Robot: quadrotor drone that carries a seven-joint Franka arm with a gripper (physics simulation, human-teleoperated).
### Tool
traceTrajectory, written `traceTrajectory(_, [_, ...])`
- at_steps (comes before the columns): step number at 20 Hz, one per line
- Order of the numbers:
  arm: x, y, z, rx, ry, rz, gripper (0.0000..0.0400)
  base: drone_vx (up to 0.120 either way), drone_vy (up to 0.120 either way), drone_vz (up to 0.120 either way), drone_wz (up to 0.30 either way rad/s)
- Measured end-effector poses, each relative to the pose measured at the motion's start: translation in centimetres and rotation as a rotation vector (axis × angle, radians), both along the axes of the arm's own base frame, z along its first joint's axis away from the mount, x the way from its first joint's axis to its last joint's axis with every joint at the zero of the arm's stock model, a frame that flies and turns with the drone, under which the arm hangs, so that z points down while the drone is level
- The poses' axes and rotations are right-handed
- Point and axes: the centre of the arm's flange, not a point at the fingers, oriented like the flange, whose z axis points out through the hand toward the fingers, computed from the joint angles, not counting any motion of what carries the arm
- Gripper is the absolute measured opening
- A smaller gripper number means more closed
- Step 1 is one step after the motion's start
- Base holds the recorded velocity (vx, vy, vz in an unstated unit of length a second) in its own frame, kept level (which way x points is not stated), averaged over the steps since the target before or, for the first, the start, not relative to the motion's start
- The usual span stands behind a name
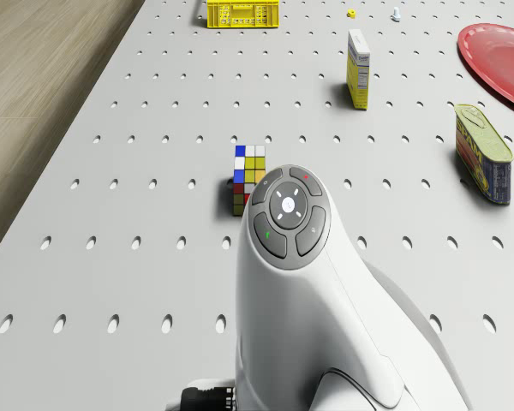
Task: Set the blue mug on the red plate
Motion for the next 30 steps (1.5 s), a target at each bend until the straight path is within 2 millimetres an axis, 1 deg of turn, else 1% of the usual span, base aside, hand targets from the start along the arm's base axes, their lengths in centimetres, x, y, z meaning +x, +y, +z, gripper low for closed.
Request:
traceTrajectory(17, [0.31, -0.17, 0.01, 0.000, 0.000, 0.000, 0.0400, 0.000, 0.000, 0.000, 0.000])
traceTrajectory(18, [0.33, -0.18, 0.01, 0.000, 0.000, 0.000, 0.0376, 0.000, 0.000, 0.000, 0.000])
traceTrajectory(19, [0.35, -0.18, 0.01, 0.000, 0.000, 0.000, 0.0315, 0.000, 0.000, 0.000, 0.000])
traceTrajectory(20, [0.37, -0.18, 0.01, 0.000, 0.000, 0.000, 0.0268, 0.000, 0.000, 0.000, 0.000])
traceTrajectory(21, [0.38, -0.18, 0.00, 0.000, 0.000, 0.000, 0.0231, 0.000, 0.000, 0.000, 0.000])
traceTrajectory(23, [0.40, -0.19, 0.00, 0.000, 0.000, 0.000, 0.0179, 0.000, 0.000, 0.000, 0.000])
traceTrajectory(26, [0.41, -0.19, 0.00, 0.000, 0.000, 0.000, 0.0137, 0.000, 0.000, 0.000, 0.000])
traceTrajectory(30, [0.42, -0.19, 0.00, 0.000, 0.000, 0.000, 0.0114, 0.000, 0.000, 0.000, 0.000])
